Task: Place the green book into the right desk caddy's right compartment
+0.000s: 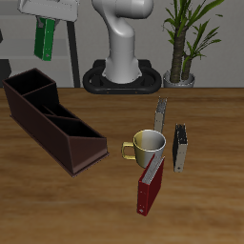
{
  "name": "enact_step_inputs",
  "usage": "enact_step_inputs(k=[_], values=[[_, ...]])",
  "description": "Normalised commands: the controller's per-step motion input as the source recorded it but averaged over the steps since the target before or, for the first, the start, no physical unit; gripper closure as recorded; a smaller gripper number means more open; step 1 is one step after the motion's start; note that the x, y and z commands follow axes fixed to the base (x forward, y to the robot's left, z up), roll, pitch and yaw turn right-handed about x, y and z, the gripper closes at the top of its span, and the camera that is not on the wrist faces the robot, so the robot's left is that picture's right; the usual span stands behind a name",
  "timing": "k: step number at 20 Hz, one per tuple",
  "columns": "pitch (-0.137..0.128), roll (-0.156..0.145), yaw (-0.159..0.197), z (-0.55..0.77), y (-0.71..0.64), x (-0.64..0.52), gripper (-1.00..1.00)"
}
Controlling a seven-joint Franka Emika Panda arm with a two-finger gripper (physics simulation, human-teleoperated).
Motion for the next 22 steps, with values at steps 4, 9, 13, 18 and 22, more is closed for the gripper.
enact_step_inputs(k=[4,9,13,18,22], values=[[0.013,-0.001,-0.006,0.06,-0.08,0.05,1.00],[-0.016,0.003,0.031,0.12,-0.13,0.10,1.00],[-0.003,-0.033,-0.025,0.06,-0.11,0.06,1.00],[-0.016,-0.018,0.016,0.03,-0.11,0.16,1.00],[0.006,-0.012,-0.021,-0.01,-0.02,0.12,1.00]])
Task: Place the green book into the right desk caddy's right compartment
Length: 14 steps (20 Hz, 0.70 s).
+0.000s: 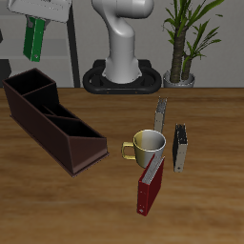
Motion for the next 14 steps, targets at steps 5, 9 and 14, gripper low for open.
enact_step_inputs(k=[5,9,14], values=[[-0.003,-0.007,-0.002,0.00,-0.01,0.09,1.00],[0.006,0.000,-0.007,-0.07,0.02,0.06,1.00],[0.011,-0.004,-0.011,-0.09,-0.02,0.07,1.00]])
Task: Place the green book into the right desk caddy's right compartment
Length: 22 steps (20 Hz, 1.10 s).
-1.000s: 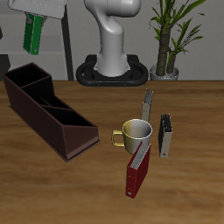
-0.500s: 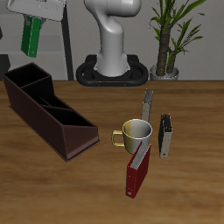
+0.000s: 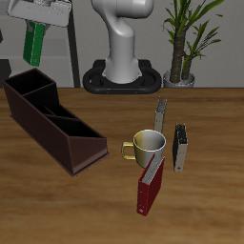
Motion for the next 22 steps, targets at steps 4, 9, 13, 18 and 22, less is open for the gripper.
enact_step_inputs(k=[4,9,13,18,22], values=[[0.014,0.007,0.006,-0.13,0.00,0.08,1.00],[0.013,-0.012,-0.027,-0.08,-0.02,0.04,1.00],[0.012,-0.001,-0.011,-0.12,0.00,0.03,1.00],[0.015,-0.010,-0.014,-0.11,-0.04,0.04,1.00],[0.013,-0.010,-0.007,-0.10,-0.09,0.06,1.00]])
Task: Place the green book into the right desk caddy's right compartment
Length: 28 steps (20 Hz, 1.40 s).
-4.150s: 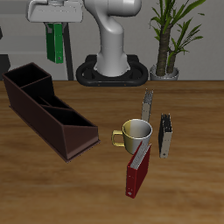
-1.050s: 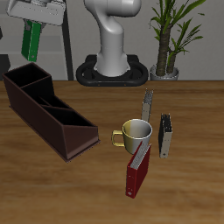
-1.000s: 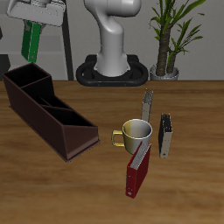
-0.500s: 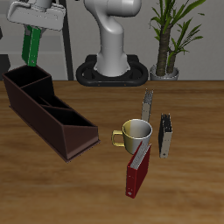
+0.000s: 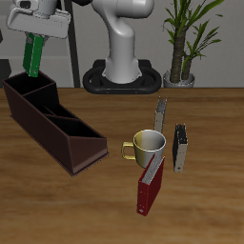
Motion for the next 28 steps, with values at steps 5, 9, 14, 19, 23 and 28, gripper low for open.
enact_step_inputs(k=[5,9,14,19,23,28], values=[[0.016,-0.021,-0.021,-0.08,-0.09,0.04,1.00],[0.006,-0.006,-0.014,-0.03,-0.03,0.04,1.00],[0.010,0.007,0.000,-0.09,0.02,0.12,1.00],[0.010,0.001,-0.004,-0.06,-0.04,0.12,1.00],[0.020,0.000,-0.012,-0.07,0.00,0.08,1.00],[0.020,0.011,0.003,-0.16,0.03,0.04,1.00]])
